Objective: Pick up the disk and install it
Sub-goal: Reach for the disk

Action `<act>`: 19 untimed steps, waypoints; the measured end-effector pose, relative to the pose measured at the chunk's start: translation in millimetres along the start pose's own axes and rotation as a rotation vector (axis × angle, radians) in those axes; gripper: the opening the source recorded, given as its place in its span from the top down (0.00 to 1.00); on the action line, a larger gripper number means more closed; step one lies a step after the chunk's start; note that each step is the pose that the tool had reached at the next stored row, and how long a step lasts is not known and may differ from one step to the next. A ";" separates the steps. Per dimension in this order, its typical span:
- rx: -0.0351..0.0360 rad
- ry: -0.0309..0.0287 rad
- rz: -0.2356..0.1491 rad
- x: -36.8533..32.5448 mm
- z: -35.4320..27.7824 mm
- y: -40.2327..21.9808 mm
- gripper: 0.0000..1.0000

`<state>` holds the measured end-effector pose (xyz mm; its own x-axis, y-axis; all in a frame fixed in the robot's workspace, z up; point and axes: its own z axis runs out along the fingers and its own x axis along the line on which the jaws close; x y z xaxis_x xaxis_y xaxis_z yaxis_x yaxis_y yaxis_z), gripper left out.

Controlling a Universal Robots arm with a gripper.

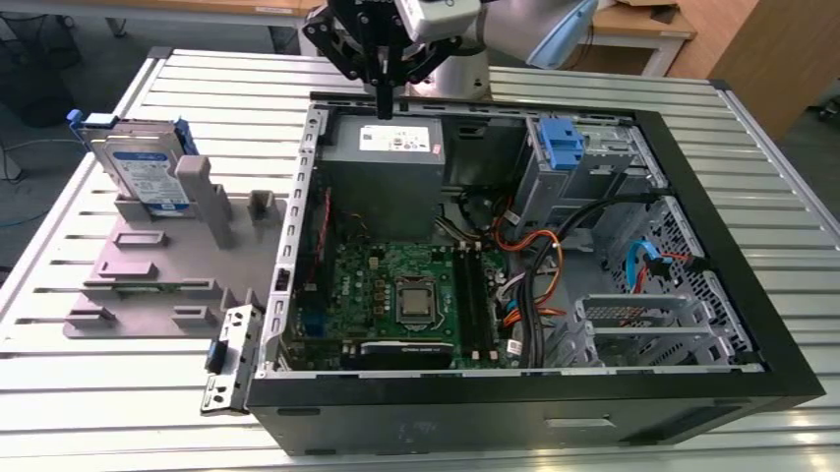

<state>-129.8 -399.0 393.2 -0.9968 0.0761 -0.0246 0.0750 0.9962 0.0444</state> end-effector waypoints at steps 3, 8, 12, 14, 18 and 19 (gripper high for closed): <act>0.0000 -0.0002 0.000 6.4 0.0 -0.5 0.89; 0.0000 -0.0004 0.000 17.0 0.3 -1.3 0.89; 0.0000 -0.0004 0.000 25.3 0.6 -1.9 0.89; -0.0001 -0.0005 0.000 29.1 0.7 -2.2 0.89; 0.0000 -0.0004 0.000 36.5 0.8 -2.8 0.89; 0.0000 -0.0004 0.000 38.3 0.8 -2.9 0.89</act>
<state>-168.2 -398.9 391.3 -0.9968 0.0763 -0.0250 0.0751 0.9962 0.0444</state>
